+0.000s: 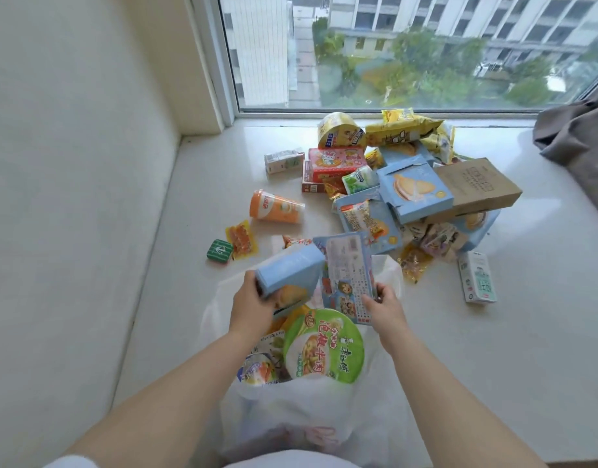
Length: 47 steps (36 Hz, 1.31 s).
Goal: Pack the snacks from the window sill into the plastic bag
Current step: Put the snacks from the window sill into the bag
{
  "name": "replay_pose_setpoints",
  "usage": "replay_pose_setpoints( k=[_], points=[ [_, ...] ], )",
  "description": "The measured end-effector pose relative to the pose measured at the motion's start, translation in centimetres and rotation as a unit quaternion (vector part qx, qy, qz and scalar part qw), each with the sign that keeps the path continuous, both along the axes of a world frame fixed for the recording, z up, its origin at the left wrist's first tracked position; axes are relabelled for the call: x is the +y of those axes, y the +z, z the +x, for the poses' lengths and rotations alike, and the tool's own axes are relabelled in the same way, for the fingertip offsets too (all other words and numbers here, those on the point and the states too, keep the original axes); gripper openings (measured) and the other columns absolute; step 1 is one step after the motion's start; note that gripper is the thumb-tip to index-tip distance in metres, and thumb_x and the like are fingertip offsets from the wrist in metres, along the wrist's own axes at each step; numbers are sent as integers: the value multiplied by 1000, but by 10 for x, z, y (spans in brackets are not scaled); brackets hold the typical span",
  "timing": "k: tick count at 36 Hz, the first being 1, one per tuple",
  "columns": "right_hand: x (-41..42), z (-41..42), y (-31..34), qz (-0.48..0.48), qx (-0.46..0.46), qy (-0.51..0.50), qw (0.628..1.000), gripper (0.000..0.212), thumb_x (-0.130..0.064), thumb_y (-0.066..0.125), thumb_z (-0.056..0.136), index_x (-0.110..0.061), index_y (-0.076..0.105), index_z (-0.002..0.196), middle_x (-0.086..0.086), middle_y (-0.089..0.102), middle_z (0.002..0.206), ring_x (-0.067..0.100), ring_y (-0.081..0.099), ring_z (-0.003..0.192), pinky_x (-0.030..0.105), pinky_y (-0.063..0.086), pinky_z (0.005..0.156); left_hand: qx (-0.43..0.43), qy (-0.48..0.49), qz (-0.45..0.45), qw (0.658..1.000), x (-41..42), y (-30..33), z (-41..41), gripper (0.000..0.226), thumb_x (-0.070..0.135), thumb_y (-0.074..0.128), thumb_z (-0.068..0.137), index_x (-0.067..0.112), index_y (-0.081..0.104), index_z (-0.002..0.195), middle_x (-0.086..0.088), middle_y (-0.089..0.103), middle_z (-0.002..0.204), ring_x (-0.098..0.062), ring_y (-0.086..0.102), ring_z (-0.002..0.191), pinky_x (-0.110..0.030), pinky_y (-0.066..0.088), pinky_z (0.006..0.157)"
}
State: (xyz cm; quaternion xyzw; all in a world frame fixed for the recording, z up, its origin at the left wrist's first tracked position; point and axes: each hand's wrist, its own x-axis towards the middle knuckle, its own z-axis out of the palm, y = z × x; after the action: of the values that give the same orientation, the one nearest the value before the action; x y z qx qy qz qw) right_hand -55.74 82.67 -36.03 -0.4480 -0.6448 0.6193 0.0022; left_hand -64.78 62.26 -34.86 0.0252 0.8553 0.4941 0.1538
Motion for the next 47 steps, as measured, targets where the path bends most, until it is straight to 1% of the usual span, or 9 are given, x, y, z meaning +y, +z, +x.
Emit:
replay_pose_setpoints(
  k=[3, 7, 15, 20, 24, 32, 39, 42, 47],
  points=[
    [3, 11, -3, 154, -90, 84, 980, 26, -4, 51, 91, -11, 50, 116, 14, 60, 115, 25, 54, 93, 31, 44, 77, 44, -85, -86, 992, -15, -7, 0, 27, 5, 58, 80, 24, 48, 97, 3, 59, 96, -23, 55, 87, -30, 40, 64],
    [20, 32, 2, 356, -223, 211, 883, 36, -10, 57, 80, -22, 55, 114, 6, 63, 108, 31, 56, 100, 33, 46, 80, 109, -155, -171, 967, -36, -10, -5, 38, 7, 63, 76, 26, 55, 108, 5, 60, 102, -22, 55, 91, -32, 45, 69],
    [9, 36, 1, 450, -180, 317, 815, 32, -15, 50, 85, -21, 53, 117, 0, 57, 116, 25, 54, 106, 33, 41, 84, 282, -305, -275, 867, -40, -22, -2, 73, 18, 88, 44, 29, 50, 106, -2, 60, 85, -24, 58, 65, -32, 46, 48],
    [2, 29, -3, 391, -187, 427, 794, 31, -39, 48, 92, -24, 51, 118, -2, 56, 117, 22, 53, 110, 30, 42, 81, 144, -405, -331, 840, -36, -21, -1, 65, 61, 42, 82, 32, 33, 139, 2, 38, 132, -24, 48, 112, -39, 42, 91],
    [9, 12, 0, 398, -189, 462, 770, 34, -37, 32, 100, -22, 58, 116, 2, 58, 114, 23, 55, 109, 32, 42, 81, 62, -447, -340, 825, -28, -8, -6, 69, 71, 17, 85, 34, 28, 143, 5, 34, 140, -21, 46, 120, -35, 40, 92],
    [6, -47, 20, 484, -88, 406, 770, 27, -27, 39, 97, -19, 63, 106, 0, 62, 101, 22, 58, 94, 28, 39, 67, 118, -309, -316, 889, 1, 5, -49, 41, 42, 26, 100, 20, 61, 97, 0, 62, 98, -24, 56, 95, -34, 39, 70],
    [-1, -125, 25, 537, -46, 426, 727, 25, -21, 40, 96, -17, 62, 108, 2, 61, 100, 23, 56, 94, 28, 33, 61, 16, -55, -310, 949, 6, -11, -133, 30, 27, 48, 92, 22, 57, 120, -7, 51, 126, -28, 50, 115, -35, 43, 89],
    [-5, -158, 10, 485, -70, 446, 749, 29, -18, 42, 96, -22, 59, 120, 2, 58, 114, 22, 51, 109, 32, 40, 75, -95, -7, -341, 935, -2, -30, -160, 54, 40, 58, 87, 26, 40, 136, -12, 37, 134, -33, 39, 123, -39, 39, 99],
    [-7, -197, -24, 468, -138, 510, 709, 44, -20, 52, 91, -28, 44, 135, 3, 48, 129, 24, 42, 119, 35, 42, 89, -141, 0, -341, 929, -1, -58, -176, 86, 56, 65, 76, 33, 19, 145, -11, 16, 145, -35, 22, 131, -43, 36, 102]
  ],
)
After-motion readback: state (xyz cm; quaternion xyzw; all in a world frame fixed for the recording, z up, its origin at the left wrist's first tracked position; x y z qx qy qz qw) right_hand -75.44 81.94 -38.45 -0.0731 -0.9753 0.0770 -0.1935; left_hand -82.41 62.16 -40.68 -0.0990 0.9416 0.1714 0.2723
